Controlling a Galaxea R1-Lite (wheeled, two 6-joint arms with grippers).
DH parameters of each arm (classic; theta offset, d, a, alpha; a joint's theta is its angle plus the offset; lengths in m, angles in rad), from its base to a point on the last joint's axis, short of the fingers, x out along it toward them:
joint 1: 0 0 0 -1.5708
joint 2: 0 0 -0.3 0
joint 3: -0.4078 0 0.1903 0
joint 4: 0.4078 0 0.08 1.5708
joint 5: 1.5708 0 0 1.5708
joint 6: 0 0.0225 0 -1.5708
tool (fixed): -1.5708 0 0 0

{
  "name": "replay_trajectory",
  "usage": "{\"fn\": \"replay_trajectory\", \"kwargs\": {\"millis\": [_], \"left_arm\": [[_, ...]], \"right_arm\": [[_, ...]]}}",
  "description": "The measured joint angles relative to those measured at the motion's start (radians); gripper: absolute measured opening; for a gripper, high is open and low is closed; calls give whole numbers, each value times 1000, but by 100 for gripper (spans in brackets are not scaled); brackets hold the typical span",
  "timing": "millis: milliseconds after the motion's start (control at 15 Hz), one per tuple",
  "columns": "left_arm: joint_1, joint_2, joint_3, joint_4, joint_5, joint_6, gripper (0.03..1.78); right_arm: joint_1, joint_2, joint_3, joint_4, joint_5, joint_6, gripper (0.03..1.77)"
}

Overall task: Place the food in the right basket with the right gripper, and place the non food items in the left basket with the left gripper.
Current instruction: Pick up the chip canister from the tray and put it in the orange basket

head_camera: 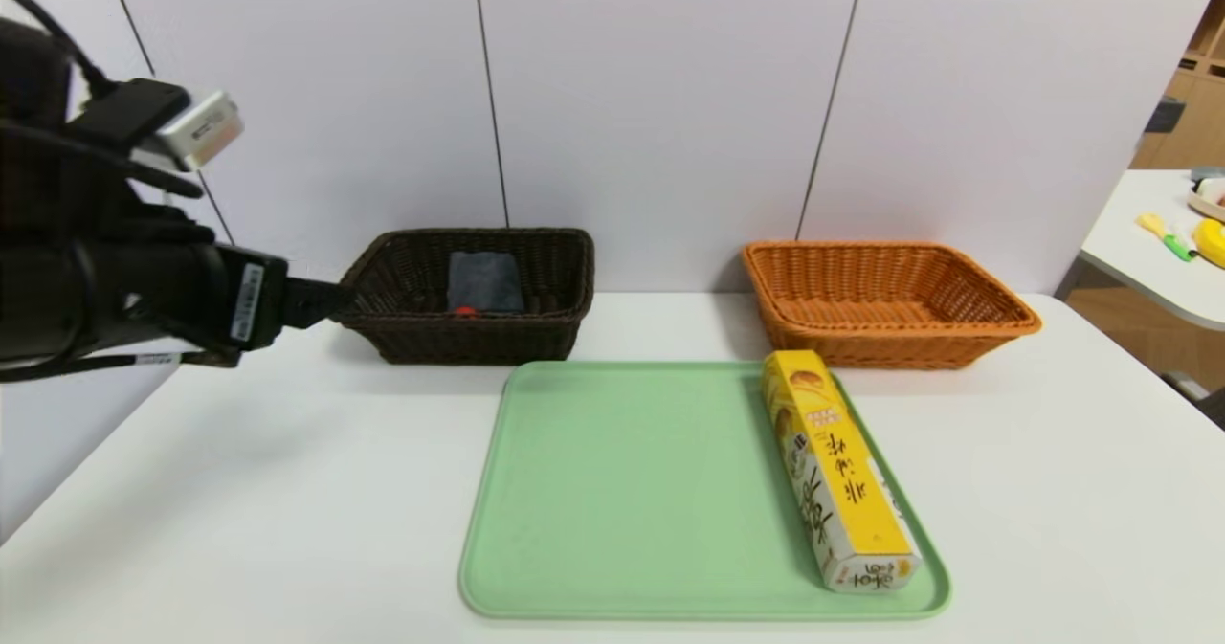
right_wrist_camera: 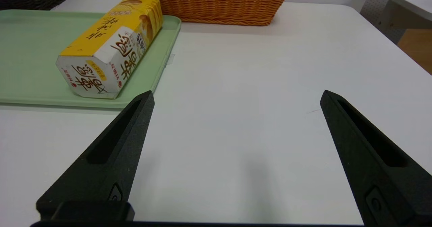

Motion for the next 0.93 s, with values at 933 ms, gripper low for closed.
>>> {"fn": "replay_trajectory", "kwargs": {"millis": [933], "left_arm": [[284, -771, 654, -314, -476, 81, 169]], "right_arm": [[0, 0, 0, 0, 0, 0, 170]]}}
